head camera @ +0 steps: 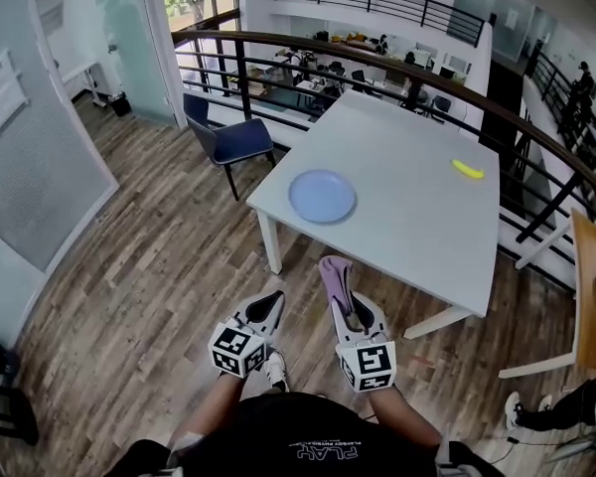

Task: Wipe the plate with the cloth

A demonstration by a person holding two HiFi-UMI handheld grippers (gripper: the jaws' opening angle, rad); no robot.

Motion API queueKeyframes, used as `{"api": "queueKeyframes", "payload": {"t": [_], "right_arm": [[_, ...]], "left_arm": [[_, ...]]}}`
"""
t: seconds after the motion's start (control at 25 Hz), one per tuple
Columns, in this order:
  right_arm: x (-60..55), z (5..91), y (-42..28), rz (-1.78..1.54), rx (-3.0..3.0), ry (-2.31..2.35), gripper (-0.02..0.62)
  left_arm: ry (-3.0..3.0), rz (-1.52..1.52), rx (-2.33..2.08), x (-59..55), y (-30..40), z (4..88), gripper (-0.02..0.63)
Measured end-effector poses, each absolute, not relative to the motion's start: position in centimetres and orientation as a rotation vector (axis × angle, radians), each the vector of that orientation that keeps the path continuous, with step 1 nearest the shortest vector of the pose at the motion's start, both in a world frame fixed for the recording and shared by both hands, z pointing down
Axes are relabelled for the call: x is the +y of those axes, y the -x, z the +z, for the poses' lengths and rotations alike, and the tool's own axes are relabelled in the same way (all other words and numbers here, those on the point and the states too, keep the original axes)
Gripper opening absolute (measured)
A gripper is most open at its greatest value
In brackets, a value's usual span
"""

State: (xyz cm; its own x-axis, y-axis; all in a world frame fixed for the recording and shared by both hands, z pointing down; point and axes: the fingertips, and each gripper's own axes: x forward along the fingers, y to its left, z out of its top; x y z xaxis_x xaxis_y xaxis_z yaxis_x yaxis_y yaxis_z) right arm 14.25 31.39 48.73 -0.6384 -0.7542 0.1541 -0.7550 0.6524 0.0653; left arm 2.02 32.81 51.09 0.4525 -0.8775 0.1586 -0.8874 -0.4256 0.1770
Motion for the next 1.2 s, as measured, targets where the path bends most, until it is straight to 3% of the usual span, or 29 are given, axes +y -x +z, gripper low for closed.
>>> {"api": "queueKeyframes", "payload": {"t": [0.8, 1.2], "right_arm": [[17.9, 47.9, -4.9, 0.066, -2.605, -1.452, 0.103], [13.2, 48.8, -3.8, 0.085, -2.564, -1.477, 0.103]], "left_arm": [[-2.515, 0.065, -1.431, 19.2, 8.3, 50.9, 0.011], [-2.523, 0.077, -1.420, 13.7, 10.8, 51.6, 0.011]]}}
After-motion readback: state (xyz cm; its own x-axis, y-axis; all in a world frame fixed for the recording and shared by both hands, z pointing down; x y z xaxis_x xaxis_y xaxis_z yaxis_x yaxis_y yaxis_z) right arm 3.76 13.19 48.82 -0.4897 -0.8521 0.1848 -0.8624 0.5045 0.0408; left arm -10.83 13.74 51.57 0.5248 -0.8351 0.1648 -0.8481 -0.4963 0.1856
